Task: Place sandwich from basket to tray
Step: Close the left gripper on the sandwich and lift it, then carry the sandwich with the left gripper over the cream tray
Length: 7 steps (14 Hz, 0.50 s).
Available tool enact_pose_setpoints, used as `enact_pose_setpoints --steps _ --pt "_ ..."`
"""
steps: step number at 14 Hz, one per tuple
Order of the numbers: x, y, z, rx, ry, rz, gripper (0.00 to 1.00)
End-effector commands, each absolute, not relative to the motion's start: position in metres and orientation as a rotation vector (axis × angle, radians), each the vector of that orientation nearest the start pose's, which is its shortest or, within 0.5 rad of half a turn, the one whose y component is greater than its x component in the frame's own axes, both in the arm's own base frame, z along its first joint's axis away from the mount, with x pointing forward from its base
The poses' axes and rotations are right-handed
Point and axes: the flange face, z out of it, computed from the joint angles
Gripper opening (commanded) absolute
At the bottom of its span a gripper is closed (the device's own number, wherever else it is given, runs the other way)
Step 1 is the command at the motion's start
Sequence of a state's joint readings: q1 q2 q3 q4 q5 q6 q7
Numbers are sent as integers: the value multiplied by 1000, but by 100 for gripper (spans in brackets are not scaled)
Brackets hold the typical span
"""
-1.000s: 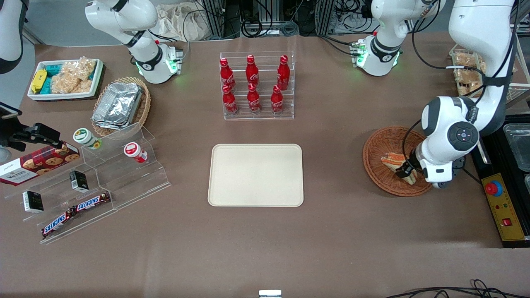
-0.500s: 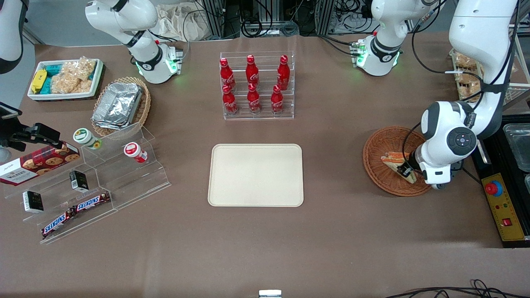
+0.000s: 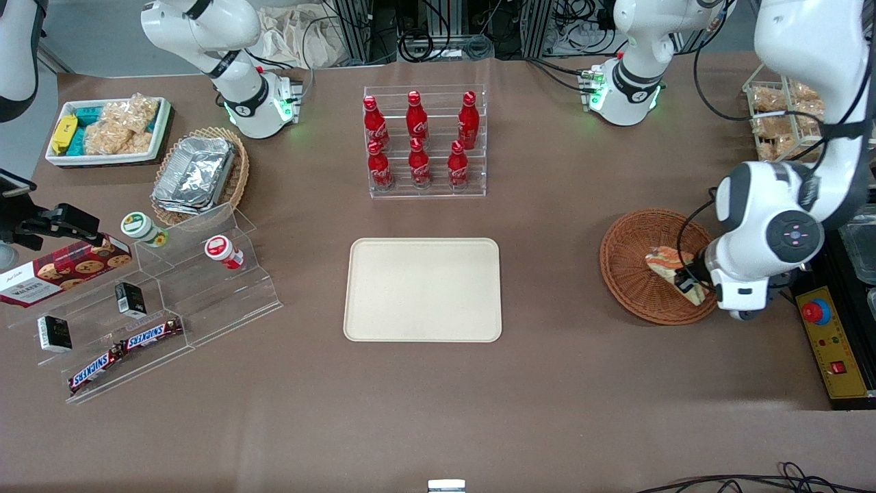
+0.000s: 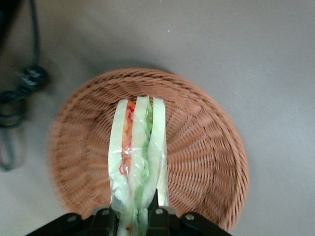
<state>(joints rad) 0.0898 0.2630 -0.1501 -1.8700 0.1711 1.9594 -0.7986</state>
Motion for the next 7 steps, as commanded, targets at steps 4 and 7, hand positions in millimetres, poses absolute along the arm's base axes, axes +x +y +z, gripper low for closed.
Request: enact_pose_setpoints --steps 4,7 --pt "614 -157 509 -3035 -269 156 0" --pt "604 -281 474 -3198 55 200 0"
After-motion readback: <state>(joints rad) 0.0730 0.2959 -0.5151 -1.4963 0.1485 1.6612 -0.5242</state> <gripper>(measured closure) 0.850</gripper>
